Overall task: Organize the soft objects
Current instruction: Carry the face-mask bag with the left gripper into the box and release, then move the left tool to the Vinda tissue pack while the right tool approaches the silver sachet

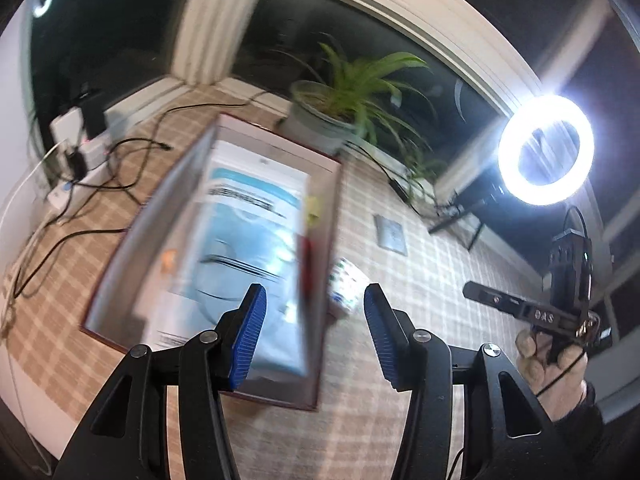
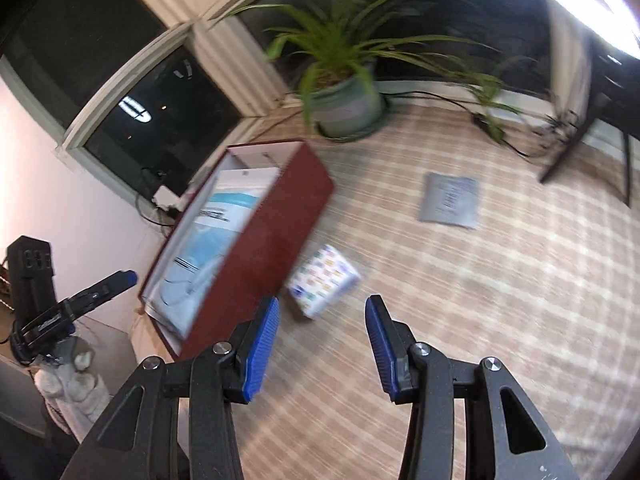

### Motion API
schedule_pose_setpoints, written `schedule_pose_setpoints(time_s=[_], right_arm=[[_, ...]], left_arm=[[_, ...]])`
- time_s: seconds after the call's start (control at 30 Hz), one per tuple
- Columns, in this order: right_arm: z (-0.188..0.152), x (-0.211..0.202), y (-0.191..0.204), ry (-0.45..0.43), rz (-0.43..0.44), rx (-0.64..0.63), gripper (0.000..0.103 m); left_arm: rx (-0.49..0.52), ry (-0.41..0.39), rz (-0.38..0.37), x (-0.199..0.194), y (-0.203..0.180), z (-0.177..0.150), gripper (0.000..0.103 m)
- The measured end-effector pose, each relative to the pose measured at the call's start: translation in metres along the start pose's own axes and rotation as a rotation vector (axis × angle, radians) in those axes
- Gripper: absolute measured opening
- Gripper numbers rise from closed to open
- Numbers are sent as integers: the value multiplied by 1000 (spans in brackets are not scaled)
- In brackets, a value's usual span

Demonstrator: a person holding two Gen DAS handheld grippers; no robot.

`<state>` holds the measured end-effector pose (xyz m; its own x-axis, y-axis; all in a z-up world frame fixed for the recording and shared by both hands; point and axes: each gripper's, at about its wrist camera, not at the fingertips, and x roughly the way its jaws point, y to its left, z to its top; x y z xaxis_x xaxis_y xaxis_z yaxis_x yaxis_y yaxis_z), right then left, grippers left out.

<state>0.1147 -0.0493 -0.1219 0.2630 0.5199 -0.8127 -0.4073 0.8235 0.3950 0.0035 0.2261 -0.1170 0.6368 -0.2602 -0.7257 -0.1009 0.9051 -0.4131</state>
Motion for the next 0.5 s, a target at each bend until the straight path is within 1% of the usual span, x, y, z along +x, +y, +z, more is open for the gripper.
schedule_pose_setpoints(time_s=[0.13,0.27,0.33,0.43,0.5], right_arm=[[-12,-13,-21,-9,-22,29,41],[-22,-24,-33,-17,-37,22,41],[-25,-29,-38,-17,-44,4,41],[-29,-37,-48,-18,-51,-26,41],[-29,-40,-56,-19,-44,-34,41]], left_arm=[[78,19,8,12,-33,-7,50],[84,58,-24,34,-60,-9,50],[95,75,-23,48,-76,-11,50],[77,102,-17,69,-88,-11,59],[62,114,11,86,-95,-10,60]])
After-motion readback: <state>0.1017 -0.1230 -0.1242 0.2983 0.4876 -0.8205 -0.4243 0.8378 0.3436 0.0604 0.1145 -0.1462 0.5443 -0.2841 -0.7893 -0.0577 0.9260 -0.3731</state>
